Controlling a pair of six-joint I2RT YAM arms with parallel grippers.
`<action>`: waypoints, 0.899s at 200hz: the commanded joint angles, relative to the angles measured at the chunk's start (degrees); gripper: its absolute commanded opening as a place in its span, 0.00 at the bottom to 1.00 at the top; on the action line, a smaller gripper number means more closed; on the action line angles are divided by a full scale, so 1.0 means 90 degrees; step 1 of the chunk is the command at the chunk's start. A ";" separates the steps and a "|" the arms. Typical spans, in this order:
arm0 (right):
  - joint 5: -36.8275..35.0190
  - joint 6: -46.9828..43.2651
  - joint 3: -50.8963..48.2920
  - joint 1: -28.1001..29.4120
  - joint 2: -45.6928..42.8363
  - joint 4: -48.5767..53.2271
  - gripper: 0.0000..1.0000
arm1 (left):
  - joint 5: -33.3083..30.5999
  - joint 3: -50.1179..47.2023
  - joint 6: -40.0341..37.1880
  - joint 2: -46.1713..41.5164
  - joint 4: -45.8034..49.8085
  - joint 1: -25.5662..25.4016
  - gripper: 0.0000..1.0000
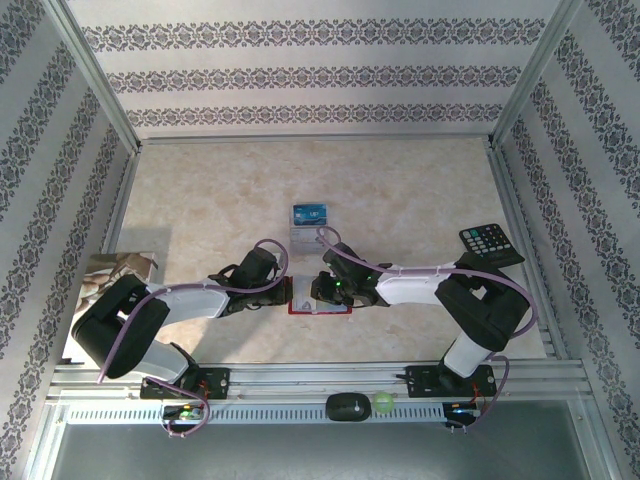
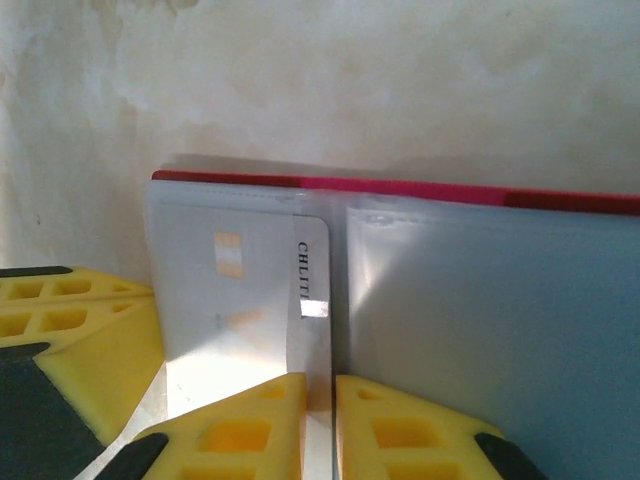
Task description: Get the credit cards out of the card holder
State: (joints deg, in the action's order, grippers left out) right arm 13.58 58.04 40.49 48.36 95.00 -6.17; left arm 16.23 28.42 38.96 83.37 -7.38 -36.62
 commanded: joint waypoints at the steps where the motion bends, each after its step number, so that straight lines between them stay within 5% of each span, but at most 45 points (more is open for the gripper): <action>1: 0.0197 0.0145 -0.0128 0.0032 0.0265 -0.0565 0.10 | -0.0005 -0.0021 -0.0155 0.0319 0.0461 0.0026 0.06; 28: -0.0047 0.0159 -0.0293 0.0046 0.0078 -0.0539 0.00 | -0.0080 -0.0049 -0.0115 0.0195 0.0489 0.0023 0.06; 112: -0.0986 -0.0001 -0.0391 0.0102 -0.0712 0.0472 0.00 | -0.0110 -0.0124 -0.0106 -0.0291 0.0640 0.0221 0.11; 180: -0.0869 -0.0752 0.0003 0.0169 -0.1241 0.0881 0.23 | -0.0082 0.0303 -0.0261 -0.1106 0.1002 -0.0008 0.15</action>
State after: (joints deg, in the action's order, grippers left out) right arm 5.32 55.31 37.91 49.30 85.19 0.19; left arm 15.81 28.73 38.46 73.34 -0.60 -35.48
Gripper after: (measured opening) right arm 0.220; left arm 0.154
